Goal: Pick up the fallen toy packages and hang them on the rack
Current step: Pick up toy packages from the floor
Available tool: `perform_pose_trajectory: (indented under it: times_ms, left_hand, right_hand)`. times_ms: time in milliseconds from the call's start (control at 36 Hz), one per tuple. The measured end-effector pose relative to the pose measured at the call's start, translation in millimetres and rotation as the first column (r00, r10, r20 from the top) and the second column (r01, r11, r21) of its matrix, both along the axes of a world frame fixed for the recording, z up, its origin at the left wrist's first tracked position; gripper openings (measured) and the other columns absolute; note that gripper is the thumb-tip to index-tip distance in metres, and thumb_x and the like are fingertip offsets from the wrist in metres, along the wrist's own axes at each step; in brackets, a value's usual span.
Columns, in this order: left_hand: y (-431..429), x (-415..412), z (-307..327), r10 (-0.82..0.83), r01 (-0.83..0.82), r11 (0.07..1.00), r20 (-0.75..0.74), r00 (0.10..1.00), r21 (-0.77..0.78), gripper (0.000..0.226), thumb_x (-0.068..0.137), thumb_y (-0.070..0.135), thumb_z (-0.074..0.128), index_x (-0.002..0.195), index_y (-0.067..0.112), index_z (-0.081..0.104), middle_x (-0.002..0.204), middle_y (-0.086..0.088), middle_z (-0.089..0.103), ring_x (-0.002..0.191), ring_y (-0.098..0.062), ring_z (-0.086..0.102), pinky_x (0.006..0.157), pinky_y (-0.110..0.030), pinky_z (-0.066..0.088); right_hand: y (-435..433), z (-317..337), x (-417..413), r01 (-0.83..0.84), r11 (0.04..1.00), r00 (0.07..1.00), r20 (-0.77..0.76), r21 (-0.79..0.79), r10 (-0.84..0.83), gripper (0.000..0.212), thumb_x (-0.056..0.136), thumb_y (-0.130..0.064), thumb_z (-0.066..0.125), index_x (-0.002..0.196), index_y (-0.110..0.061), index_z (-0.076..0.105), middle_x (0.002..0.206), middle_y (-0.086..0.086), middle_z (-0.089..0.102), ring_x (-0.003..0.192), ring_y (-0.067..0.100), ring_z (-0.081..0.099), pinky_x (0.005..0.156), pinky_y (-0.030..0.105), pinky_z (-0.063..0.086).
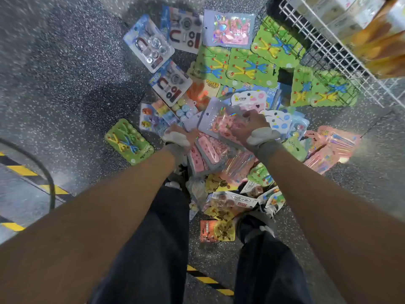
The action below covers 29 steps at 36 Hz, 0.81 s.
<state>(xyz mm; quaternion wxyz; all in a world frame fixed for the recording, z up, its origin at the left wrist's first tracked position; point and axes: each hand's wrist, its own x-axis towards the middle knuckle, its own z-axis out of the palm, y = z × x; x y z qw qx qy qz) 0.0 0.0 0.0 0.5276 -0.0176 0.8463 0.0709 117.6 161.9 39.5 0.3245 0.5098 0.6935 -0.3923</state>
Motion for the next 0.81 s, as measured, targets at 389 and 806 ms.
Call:
perform_pose_trajectory:
  times_ms: [389, 806]
  left_hand:
    - [0, -5, -24, -0.005, 0.002, 0.999, 0.057, 0.998, 0.038, 0.052, 0.090, 0.041, 0.065, 0.124, 0.001, 0.061, 0.122, -0.019, 0.064, 0.087, -0.018, 0.048, 0.076, -0.032, 0.040]
    - [1, -23, 18, 0.236, -0.318, 0.919, 0.321, 0.917, 0.233, 0.072, 0.078, 0.019, 0.080, 0.139, 0.000, 0.047, 0.130, -0.013, 0.060, 0.111, -0.032, 0.061, 0.091, -0.037, 0.053]
  right_hand:
    - [6, -39, -25, -0.083, 0.992, 0.997, -0.017, -0.099, 0.081, 0.099, 0.066, -0.047, 0.084, 0.146, -0.017, 0.034, 0.143, 0.012, 0.043, 0.130, 0.032, 0.042, 0.109, 0.042, 0.036]
    - [9, -28, -33, -0.288, 0.952, 0.950, 0.098, -0.103, 0.298, 0.039, 0.090, -0.029, 0.065, 0.125, -0.015, 0.053, 0.116, 0.006, 0.060, 0.101, 0.025, 0.059, 0.067, 0.029, 0.042]
